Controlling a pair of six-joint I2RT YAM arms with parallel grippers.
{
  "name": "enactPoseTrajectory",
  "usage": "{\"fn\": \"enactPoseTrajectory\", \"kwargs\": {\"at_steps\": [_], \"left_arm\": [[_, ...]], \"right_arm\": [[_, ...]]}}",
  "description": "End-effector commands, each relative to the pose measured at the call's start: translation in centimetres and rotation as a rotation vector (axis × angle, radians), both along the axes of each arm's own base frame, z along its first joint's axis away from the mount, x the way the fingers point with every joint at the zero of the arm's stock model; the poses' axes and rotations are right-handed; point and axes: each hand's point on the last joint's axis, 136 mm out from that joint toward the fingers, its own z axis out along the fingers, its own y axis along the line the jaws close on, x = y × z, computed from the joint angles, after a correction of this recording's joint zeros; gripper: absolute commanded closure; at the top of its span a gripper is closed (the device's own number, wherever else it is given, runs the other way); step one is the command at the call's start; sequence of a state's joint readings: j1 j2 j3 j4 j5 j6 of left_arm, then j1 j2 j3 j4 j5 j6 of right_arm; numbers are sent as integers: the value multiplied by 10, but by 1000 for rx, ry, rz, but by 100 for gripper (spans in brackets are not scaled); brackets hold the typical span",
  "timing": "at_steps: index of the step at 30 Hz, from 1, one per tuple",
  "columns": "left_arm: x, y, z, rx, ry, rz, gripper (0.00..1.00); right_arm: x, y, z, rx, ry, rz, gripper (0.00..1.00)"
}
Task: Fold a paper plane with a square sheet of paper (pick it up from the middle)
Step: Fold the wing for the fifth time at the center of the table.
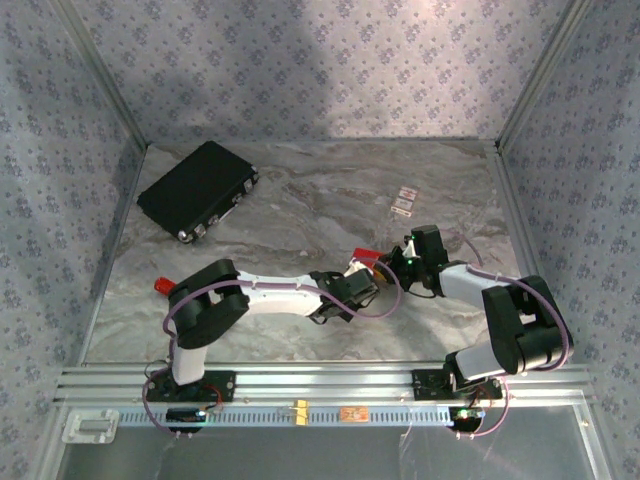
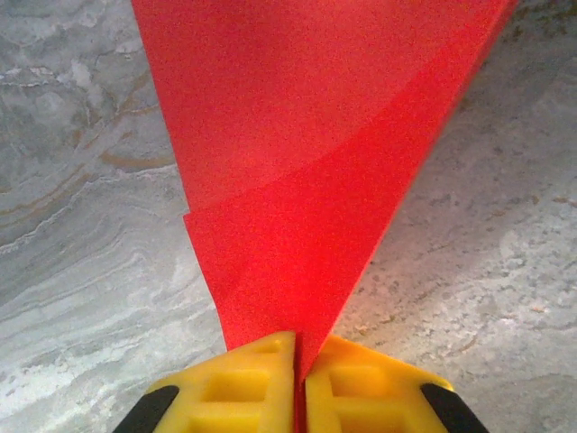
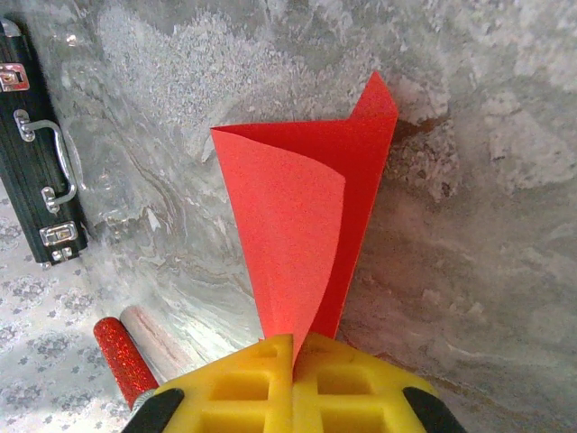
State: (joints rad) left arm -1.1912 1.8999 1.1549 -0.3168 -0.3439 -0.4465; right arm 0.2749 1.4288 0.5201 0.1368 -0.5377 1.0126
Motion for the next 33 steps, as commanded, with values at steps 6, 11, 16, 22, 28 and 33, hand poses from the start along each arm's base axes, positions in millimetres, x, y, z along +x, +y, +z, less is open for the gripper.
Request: {"fn": "enactPoseTrajectory", "kwargs": {"at_steps": [6, 11, 16, 22, 28, 33], "left_arm": [[-1, 3, 2, -56, 57, 29, 94], [-1, 2, -2, -99, 104, 36, 93], [-3, -3, -2, -147, 148, 17, 90], [-5, -10, 0, -199, 193, 0, 85], [-4, -13, 5, -227, 210, -15, 82], [-5, -15, 6, -230, 211, -20, 83]], "right_arm": [[-10, -17, 9, -113, -29, 30, 64], [-15, -31, 14, -157, -36, 23, 58], [-18, -33, 14, -162, -36, 32, 57], [-21, -30, 11, -150, -29, 59, 57], [-24, -23, 7, -132, -16, 91, 56], [-26, -19, 3, -133, -7, 106, 56]]}}
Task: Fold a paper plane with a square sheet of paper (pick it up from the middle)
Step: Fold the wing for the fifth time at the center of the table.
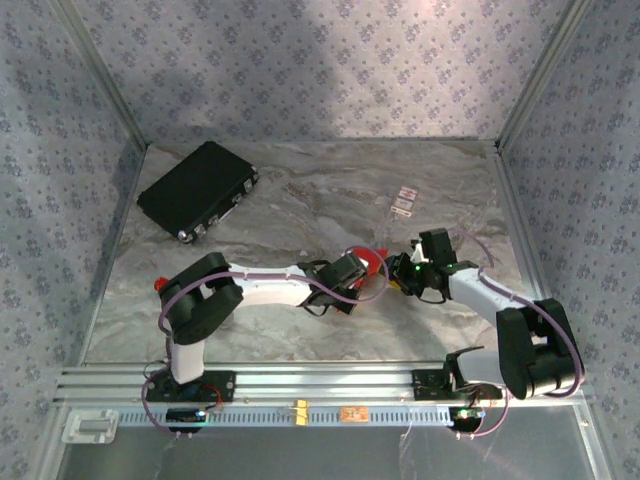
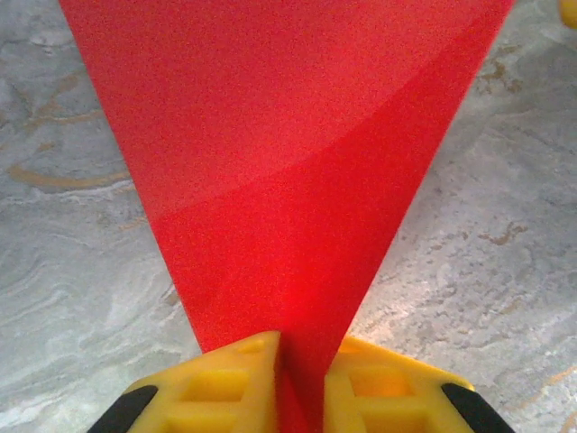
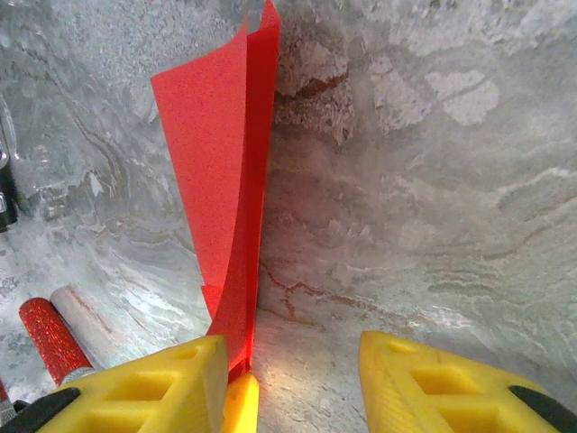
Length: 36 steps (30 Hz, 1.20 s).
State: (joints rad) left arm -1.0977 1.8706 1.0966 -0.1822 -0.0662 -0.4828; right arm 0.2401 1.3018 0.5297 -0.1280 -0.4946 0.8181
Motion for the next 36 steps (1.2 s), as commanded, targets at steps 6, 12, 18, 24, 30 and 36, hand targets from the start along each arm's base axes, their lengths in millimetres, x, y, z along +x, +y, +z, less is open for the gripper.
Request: {"fn": "enactPoseTrajectory", "kwargs": {"at_steps": [6, 12, 18, 24, 30, 36], "left_arm": [[-4, -1, 4, -21, 24, -15, 90], [-3, 0, 6, -25, 31, -11, 88], [1, -1, 17, -36, 2, -15, 85], [0, -2, 12, -17, 13, -22, 85], [1, 0, 11, -12, 8, -19, 85], [2, -2, 13, -16, 2, -21, 85]], "right_arm": [[-2, 8, -2, 6, 9, 44, 56], [-4, 11, -2, 7, 9, 59, 56], [0, 20, 11, 70, -24, 73, 56], [9, 26, 26, 107, -53, 57, 55], [12, 27, 31, 62, -30, 20, 55], [12, 24, 15, 42, 31, -25, 54]]}}
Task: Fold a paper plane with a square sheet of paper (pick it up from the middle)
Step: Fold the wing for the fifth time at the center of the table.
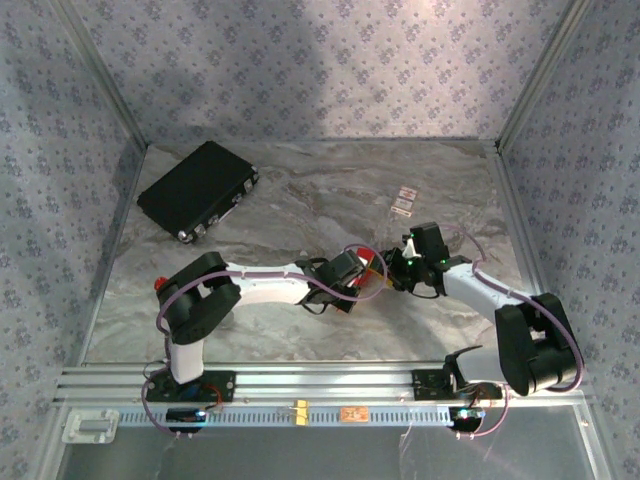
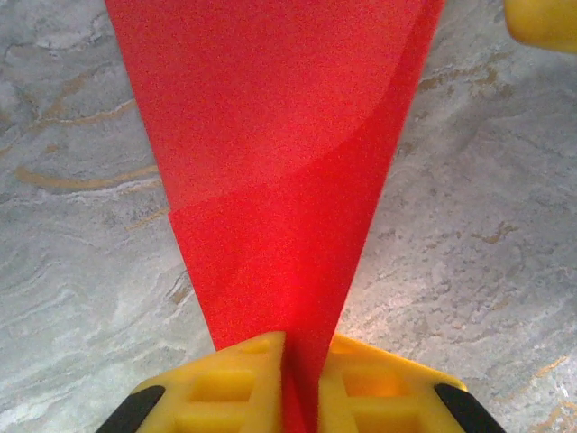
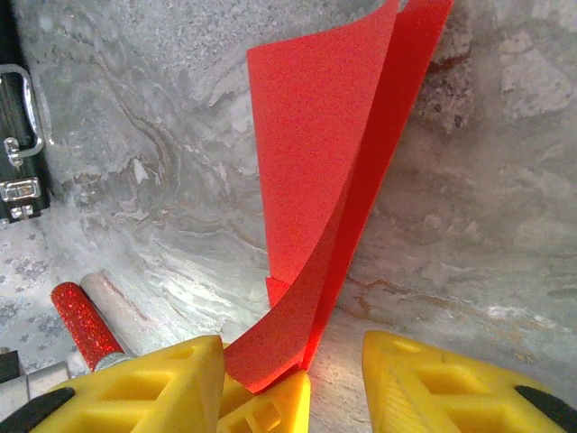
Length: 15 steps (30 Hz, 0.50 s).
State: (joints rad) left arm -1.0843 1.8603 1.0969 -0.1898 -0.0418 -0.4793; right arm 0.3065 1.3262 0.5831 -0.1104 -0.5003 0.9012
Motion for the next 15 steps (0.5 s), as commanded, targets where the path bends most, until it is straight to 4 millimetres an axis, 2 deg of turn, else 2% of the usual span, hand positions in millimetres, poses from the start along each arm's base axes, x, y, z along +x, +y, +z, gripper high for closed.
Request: {"fn": "enactPoseTrajectory", "kwargs": {"at_steps": [1, 5, 9, 15], "left_arm": [[1, -3, 10, -3, -15, -20, 85], [1, -2, 8, 10, -15, -20, 85], [1, 0, 7, 12, -14, -13, 85], [2, 0, 10, 4, -24, -7, 85]], "right_arm": [[7, 2, 1, 12, 27, -33, 54], [11, 9, 10, 56, -11, -29, 54], [15, 3, 19, 74, -39, -75, 51], [10, 0, 5, 42, 20, -74, 50]]}}
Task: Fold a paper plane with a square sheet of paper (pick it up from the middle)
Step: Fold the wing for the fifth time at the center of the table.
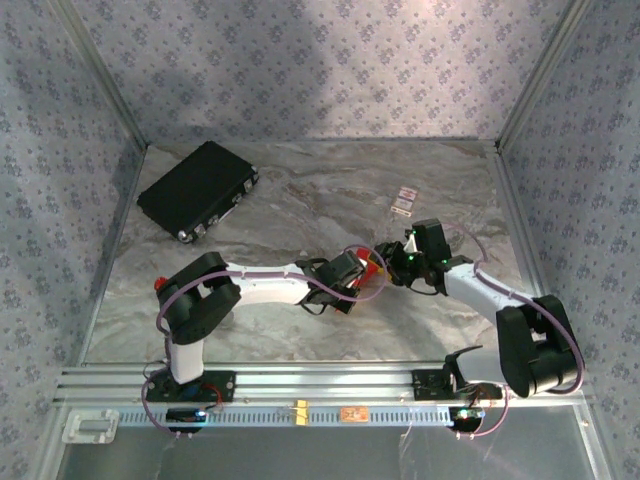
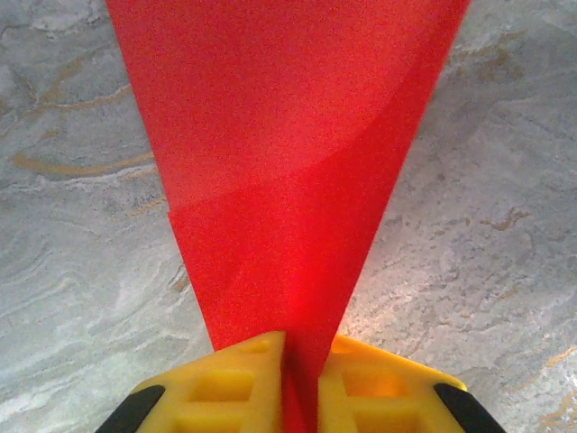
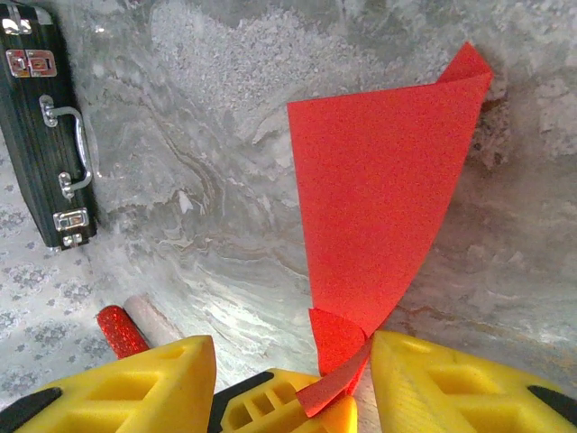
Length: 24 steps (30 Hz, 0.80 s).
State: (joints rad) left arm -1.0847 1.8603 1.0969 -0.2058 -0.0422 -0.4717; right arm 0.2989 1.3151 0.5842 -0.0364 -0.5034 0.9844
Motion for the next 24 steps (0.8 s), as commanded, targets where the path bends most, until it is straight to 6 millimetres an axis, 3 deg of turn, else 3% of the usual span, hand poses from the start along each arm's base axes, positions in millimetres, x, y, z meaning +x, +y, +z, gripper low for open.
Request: {"fn": "enactPoseTrajectory", "kwargs": {"at_steps": [1, 8, 13, 24], "left_arm": [[4, -3, 13, -14, -30, 0, 85], [5, -4, 15, -19, -34, -2, 85], [5, -7, 20, -23, -51, -21, 82], [2, -10, 25, 35, -125, -56, 78]], "right_arm": [[-7, -2, -14, -24, 70, -9, 51], [-11, 0, -23, -31, 96, 6, 55], [-8, 4, -23, -26, 101, 27, 74], [-7, 3, -22, -22, 91, 19, 93]]}}
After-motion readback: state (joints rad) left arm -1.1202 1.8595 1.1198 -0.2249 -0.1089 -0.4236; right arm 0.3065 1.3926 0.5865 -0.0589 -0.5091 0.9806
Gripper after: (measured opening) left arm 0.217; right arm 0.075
